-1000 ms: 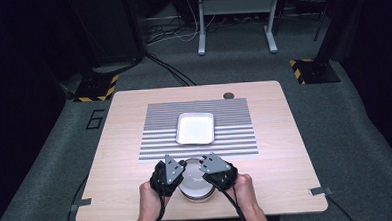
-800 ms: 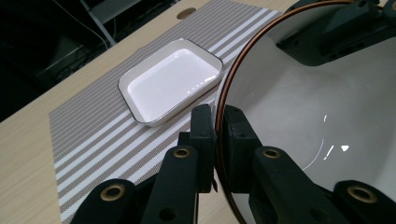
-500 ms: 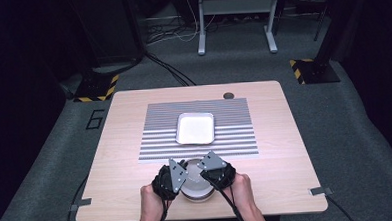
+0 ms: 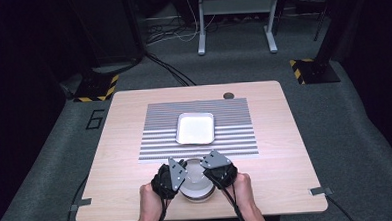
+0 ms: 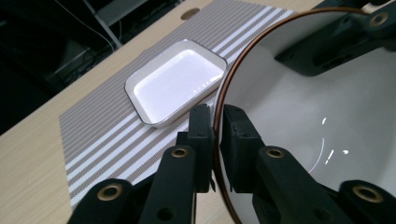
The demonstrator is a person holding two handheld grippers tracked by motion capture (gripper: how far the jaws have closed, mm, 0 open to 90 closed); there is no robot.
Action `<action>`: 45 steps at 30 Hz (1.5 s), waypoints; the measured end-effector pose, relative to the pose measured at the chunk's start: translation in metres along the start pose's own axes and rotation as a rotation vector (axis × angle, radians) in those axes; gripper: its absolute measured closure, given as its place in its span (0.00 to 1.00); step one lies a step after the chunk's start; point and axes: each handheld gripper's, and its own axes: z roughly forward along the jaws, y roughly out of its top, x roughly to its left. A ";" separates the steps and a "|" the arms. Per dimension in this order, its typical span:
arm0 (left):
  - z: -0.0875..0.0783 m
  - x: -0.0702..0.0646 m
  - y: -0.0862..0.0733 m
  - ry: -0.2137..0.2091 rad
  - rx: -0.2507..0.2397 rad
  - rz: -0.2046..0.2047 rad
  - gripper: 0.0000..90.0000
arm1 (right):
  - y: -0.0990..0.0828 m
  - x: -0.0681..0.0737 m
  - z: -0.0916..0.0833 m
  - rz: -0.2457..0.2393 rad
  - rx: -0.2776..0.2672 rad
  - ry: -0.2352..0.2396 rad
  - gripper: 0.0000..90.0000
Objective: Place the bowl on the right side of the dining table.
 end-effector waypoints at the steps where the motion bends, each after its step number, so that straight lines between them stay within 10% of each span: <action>1: 0.001 0.001 -0.001 -0.004 0.000 -0.007 0.91 | 0.000 0.001 -0.001 -0.011 -0.004 -0.006 0.92; 45: -0.024 0.025 0.032 0.040 -0.120 0.004 0.93 | 0.040 -0.005 -0.029 -0.101 -0.151 -0.100 0.91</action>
